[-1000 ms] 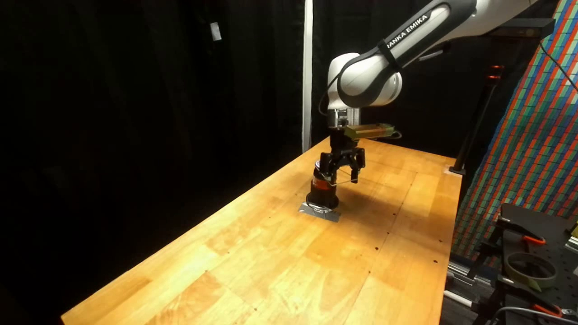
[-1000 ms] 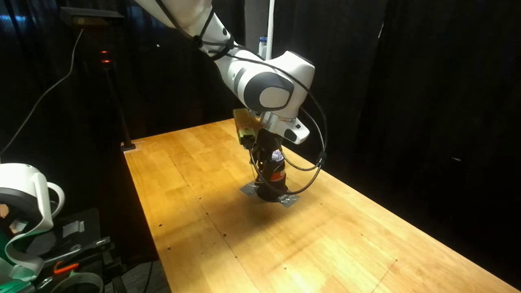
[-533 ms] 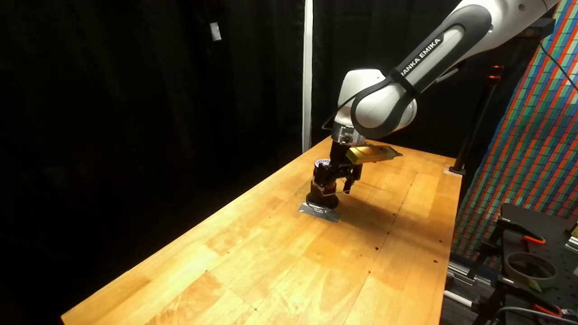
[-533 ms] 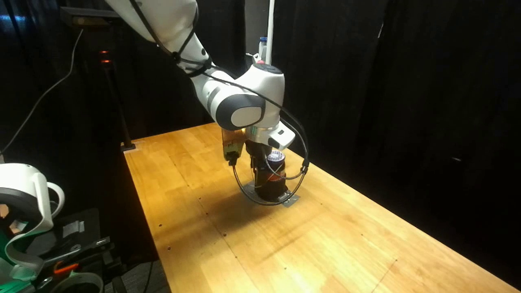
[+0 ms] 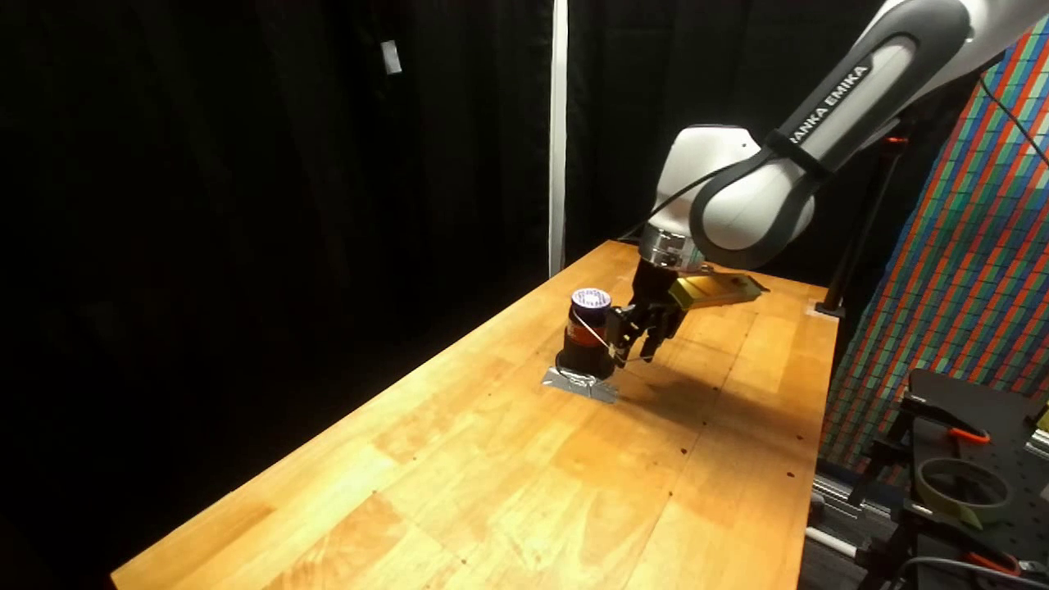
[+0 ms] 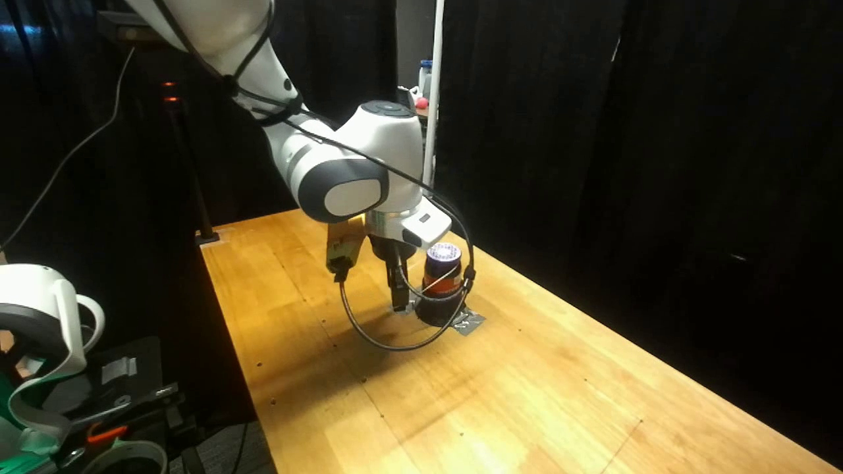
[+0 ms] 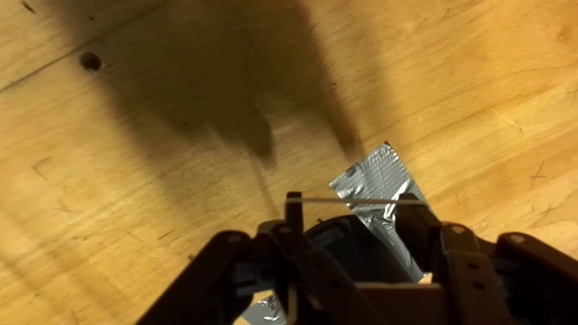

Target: Put the rubber band around the base of the cup

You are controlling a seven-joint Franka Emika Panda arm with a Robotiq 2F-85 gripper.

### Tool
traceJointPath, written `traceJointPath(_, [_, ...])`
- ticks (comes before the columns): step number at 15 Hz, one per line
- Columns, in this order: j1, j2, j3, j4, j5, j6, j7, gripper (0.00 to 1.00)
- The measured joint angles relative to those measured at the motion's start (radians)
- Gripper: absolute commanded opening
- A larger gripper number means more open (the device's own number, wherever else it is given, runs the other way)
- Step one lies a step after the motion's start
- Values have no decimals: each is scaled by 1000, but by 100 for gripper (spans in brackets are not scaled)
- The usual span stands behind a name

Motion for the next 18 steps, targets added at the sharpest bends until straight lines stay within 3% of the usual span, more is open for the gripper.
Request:
traceJointPath(3, [0, -50, 29, -142, 21, 239, -1, 8])
traceJointPath(6, [-28, -65, 116, -243, 77, 511, -2, 2])
traceJointPath(10, [-88, -54, 225, -330, 53, 836, 35, 9])
traceJointPath(18, [-81, 130, 195, -416, 15, 1383, 63, 8])
